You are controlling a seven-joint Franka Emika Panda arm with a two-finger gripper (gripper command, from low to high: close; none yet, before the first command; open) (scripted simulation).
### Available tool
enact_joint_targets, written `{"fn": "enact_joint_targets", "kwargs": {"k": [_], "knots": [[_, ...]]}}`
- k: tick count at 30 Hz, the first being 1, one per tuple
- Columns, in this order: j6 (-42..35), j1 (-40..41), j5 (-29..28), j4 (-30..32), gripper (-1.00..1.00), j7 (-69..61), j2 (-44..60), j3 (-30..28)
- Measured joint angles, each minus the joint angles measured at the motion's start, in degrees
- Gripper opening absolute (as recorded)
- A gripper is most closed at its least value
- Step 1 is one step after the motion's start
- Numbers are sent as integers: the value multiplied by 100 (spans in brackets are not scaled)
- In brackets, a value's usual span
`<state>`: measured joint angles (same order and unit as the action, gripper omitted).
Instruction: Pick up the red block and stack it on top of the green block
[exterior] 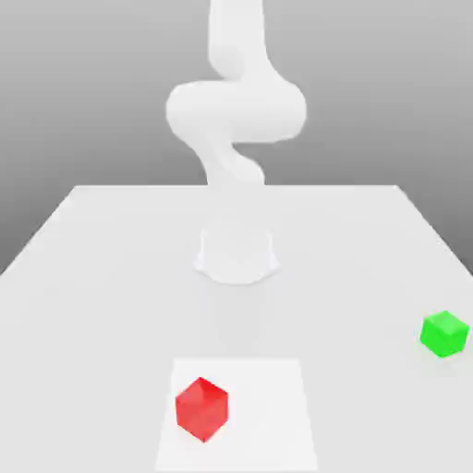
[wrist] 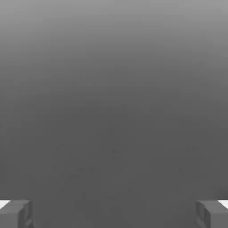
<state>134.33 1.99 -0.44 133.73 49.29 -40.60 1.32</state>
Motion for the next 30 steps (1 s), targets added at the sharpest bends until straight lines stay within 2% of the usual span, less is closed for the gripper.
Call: {"fn": "enact_joint_targets", "kwargs": {"k": [15, 21, 27, 28, 30], "knots": [[1528, 829, -344, 1170, 0, 2136, 3160, 407], [2140, 931, -176, 1636, 0, 2761, 4388, 358], [3098, 819, -297, 1592, 0, 3022, 5624, 203], [3232, 788, -328, 1570, -100, 3045, 5783, 165], [3233, 788, -330, 1570, -100, 3047, 5783, 166]]}}
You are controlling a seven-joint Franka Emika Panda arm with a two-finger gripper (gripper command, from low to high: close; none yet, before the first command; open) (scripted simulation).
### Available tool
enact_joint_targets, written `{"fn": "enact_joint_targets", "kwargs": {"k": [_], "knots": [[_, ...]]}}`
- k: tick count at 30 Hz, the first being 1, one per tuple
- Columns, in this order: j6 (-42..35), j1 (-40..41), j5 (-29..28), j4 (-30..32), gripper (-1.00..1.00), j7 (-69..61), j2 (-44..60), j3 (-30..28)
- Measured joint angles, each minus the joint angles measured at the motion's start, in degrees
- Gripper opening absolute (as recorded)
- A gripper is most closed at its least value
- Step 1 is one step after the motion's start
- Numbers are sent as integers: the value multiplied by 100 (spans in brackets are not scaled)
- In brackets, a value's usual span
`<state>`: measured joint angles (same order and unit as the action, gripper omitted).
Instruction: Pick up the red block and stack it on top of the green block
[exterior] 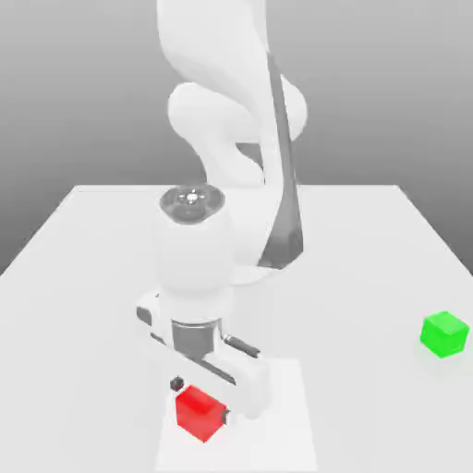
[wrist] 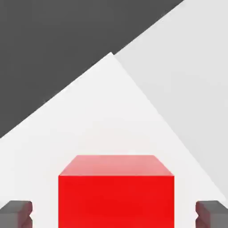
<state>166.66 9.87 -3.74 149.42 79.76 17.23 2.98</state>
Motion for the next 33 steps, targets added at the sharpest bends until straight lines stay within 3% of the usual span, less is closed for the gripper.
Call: {"fn": "enact_joint_targets", "kwargs": {"k": [5, 11, 27, 33], "knots": [[20, 17, -29, -2, -100, 23, 16, 13], [-876, 32, 234, 156, -100, -229, -1037, 187], [-1525, -3660, 332, 133, -100, -3338, -1659, 2509], [-838, -3865, -619, 71, -100, -2797, -827, 2049]]}}
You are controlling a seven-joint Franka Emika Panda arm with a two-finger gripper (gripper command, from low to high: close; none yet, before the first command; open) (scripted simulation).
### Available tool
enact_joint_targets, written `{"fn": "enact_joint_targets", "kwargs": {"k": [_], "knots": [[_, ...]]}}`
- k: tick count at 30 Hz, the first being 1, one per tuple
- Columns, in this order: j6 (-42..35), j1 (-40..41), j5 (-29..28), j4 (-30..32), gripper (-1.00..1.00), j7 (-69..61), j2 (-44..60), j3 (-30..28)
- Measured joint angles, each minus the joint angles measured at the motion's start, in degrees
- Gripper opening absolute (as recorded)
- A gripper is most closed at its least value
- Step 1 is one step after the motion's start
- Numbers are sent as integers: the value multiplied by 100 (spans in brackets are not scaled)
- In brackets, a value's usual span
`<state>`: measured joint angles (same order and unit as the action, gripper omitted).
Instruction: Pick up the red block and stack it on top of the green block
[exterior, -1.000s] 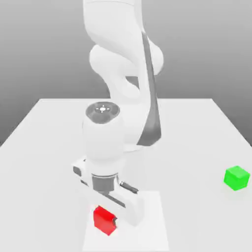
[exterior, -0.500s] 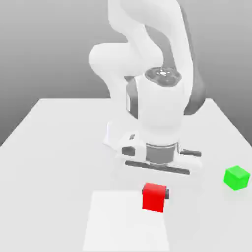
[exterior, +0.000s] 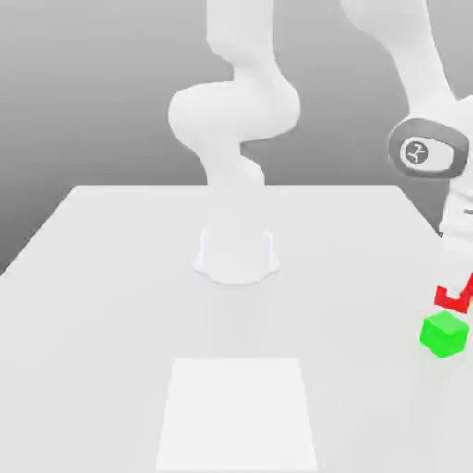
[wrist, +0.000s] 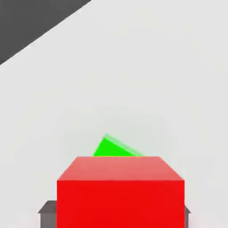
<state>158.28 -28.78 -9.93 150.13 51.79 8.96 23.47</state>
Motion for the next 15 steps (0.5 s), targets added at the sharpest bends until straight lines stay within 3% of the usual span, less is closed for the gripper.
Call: {"fn": "enact_joint_targets", "kwargs": {"k": [1, 2, 9, 15], "knots": [[135, -65, -199, -10, -100, 143, 169, -104], [234, -111, -345, -17, 100, 246, 293, -178], [239, -115, -353, -18, 100, 253, 299, -183], [-491, -12, 678, 39, 100, -491, -594, 138]]}}
